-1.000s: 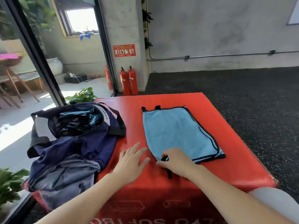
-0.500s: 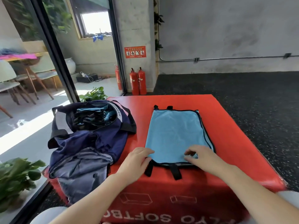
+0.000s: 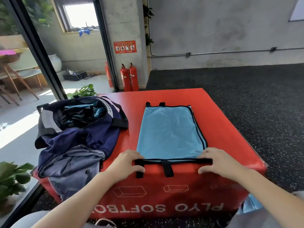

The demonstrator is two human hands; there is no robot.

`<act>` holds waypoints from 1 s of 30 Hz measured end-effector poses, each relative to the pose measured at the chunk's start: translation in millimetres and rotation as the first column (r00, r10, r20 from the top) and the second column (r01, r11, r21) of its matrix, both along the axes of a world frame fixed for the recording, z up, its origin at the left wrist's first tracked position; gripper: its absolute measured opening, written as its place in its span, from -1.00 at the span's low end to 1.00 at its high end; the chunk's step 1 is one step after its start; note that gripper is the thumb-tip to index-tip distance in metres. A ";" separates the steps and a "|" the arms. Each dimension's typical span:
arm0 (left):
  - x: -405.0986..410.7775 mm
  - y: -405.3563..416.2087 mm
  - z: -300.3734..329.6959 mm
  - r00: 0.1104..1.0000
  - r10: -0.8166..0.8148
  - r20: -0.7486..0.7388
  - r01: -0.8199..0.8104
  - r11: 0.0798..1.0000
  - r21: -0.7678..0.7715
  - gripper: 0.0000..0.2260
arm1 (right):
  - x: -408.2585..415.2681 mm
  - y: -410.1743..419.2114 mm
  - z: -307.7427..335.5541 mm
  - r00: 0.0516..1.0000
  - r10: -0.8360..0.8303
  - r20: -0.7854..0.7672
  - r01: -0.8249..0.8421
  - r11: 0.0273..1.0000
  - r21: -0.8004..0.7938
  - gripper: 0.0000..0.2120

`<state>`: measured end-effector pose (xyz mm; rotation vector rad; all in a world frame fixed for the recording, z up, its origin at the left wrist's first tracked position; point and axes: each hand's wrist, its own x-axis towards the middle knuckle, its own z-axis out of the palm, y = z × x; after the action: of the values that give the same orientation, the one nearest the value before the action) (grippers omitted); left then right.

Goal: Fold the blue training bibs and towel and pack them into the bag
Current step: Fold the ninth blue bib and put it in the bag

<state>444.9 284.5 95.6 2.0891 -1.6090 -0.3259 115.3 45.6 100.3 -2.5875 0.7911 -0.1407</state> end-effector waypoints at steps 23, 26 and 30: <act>-50.1 26.5 49.8 0.966 0.213 -0.146 -0.240 0.948 -0.209 -0.61 | -16.9 28.6 34.3 0.961 -0.136 0.241 0.097 0.981 0.167 -0.88; -46.5 18.3 53.4 0.955 0.232 -0.186 -0.272 0.934 -0.233 -0.59 | -9.8 17.5 41.0 0.947 -0.178 0.267 0.122 0.969 0.213 -0.90; -35.4 -2.6 51.8 0.947 0.250 -0.203 -0.293 0.931 -0.218 -0.68 | 6.8 -0.9 39.9 0.930 -0.242 0.277 0.171 0.951 0.257 -0.88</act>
<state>409.5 281.9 147.4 1.9990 -1.1747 -0.1935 122.1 44.7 140.2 -2.1898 0.9036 -0.4740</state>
